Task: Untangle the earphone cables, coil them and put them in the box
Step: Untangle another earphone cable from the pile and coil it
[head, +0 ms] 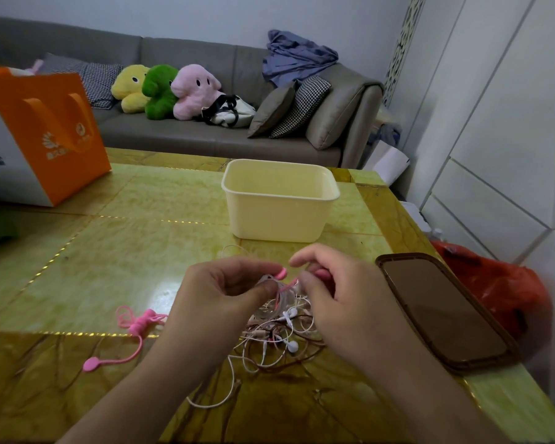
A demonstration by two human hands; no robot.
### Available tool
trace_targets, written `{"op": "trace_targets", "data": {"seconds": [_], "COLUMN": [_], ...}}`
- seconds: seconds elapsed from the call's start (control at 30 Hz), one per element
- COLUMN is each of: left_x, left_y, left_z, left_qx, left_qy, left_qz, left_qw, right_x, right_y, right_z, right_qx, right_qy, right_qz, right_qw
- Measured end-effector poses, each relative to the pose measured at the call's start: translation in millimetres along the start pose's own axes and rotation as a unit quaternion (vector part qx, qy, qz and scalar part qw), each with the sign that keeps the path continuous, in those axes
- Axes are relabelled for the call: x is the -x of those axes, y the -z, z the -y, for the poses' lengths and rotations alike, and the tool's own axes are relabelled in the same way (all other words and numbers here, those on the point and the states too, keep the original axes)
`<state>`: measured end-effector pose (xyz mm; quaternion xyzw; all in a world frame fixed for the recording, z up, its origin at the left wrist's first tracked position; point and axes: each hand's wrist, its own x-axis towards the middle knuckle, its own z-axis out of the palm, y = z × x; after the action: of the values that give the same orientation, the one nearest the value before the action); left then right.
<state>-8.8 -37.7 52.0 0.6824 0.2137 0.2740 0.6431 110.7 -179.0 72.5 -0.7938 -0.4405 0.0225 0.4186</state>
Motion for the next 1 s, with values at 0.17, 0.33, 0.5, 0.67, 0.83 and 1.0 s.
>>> {"op": "trace_targets", "data": {"seconds": [0.17, 0.33, 0.5, 0.67, 0.83, 1.0], "left_x": [4, 5, 6, 6, 8, 7], "left_y": [-3, -4, -1, 1, -3, -4], "left_z": [-7, -11, -13, -14, -13, -10], "left_qx": [0.078, 0.101, 0.09, 0.064, 0.047, 0.009], "left_qy": [0.006, -0.004, -0.012, -0.023, -0.043, -0.065], "left_qz": [0.036, 0.054, 0.059, 0.051, 0.038, 0.025], "left_qw": [0.996, 0.993, 0.994, 0.996, 0.997, 0.998], "right_x": [-4, -7, -10, -8, -9, -9], "right_y": [-4, -12, -13, -13, -17, -21], "right_z": [-11, -11, -12, -12, -11, -13], "right_qx": [-0.074, -0.195, -0.285, -0.326, -0.362, -0.36], "right_qy": [-0.043, -0.075, -0.1, -0.154, -0.214, -0.233], "right_qz": [-0.052, -0.03, -0.042, -0.016, 0.019, 0.01], "right_qw": [0.995, 0.978, 0.952, 0.933, 0.907, 0.903]}}
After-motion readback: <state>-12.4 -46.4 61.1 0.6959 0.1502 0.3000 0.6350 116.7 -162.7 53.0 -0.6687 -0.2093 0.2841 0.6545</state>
